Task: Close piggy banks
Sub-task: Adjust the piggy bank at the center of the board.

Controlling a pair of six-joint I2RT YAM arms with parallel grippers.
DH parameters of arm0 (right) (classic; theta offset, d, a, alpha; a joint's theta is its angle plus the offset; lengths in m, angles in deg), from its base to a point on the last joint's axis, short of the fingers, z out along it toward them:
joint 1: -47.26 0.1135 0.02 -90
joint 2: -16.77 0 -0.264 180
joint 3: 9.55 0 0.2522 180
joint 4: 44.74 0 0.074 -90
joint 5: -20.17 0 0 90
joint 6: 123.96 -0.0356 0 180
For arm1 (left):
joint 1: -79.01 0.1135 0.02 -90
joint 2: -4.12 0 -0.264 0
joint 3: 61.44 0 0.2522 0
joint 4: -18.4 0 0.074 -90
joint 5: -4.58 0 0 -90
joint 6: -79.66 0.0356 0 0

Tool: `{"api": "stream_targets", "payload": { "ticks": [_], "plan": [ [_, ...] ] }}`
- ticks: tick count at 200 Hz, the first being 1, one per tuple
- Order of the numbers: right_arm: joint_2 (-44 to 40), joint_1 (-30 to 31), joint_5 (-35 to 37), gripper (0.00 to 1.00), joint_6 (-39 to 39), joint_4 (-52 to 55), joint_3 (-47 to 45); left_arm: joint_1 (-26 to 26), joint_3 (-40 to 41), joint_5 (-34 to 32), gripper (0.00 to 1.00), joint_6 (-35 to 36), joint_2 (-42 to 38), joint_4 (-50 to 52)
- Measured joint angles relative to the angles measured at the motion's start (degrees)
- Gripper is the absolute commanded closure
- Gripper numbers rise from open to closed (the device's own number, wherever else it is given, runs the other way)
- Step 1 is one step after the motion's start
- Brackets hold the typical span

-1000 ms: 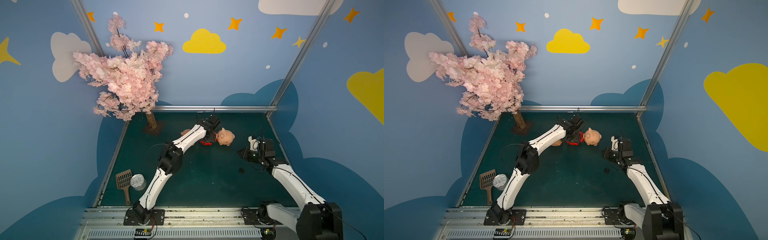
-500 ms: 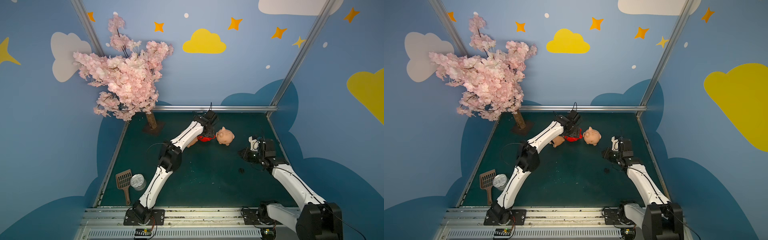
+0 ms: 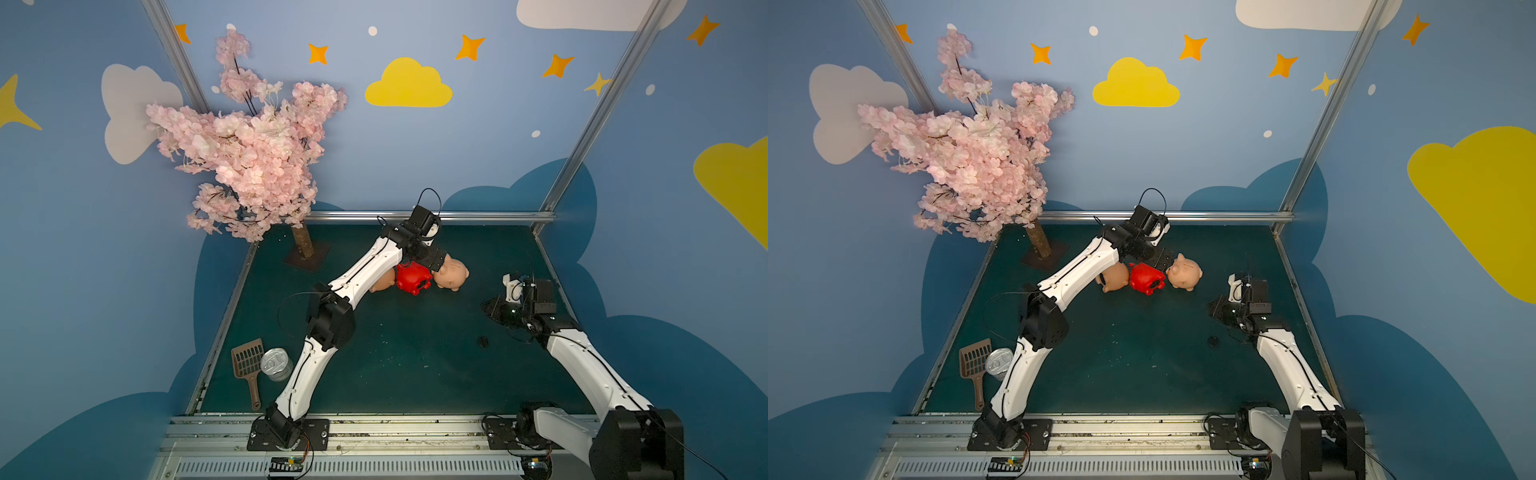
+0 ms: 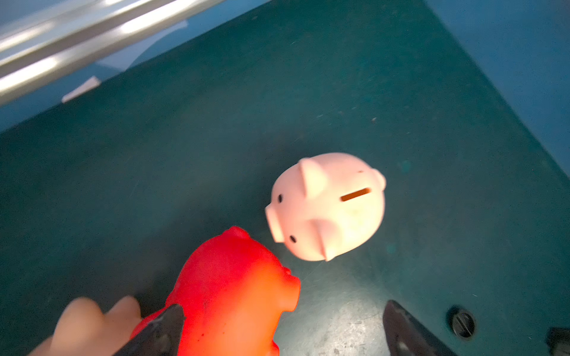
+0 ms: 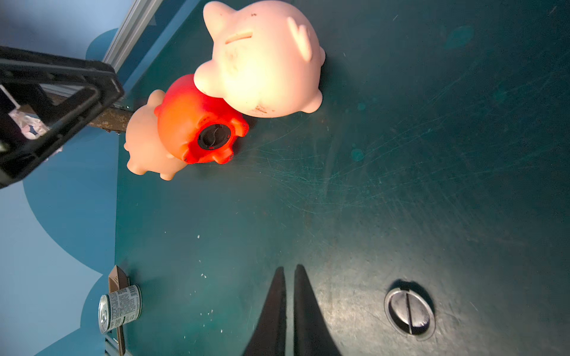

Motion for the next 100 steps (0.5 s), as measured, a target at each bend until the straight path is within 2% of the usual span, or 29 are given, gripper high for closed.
{"api": "stream_targets", "payload": {
  "ticks": [19,47,68,100],
  "plan": [
    [-0.9,-0.6,0.0,0.9,0.0,0.1,0.0,0.0,0.0,4.6,0.02,4.4,0.6,-3.1],
    [-1.9,-1.3,-0.1,0.9,0.0,0.3,0.0,0.2,-4.0,10.8,0.09,7.8,4.4,-5.2],
    [-2.3,-1.4,-0.1,0.9,0.1,0.3,0.0,0.4,-7.3,14.1,0.16,8.2,7.6,-5.6],
    [-2.8,-1.7,-0.1,0.9,0.1,0.3,0.0,0.5,-7.4,16.7,0.31,7.5,9.3,-5.5]
  ]
}}
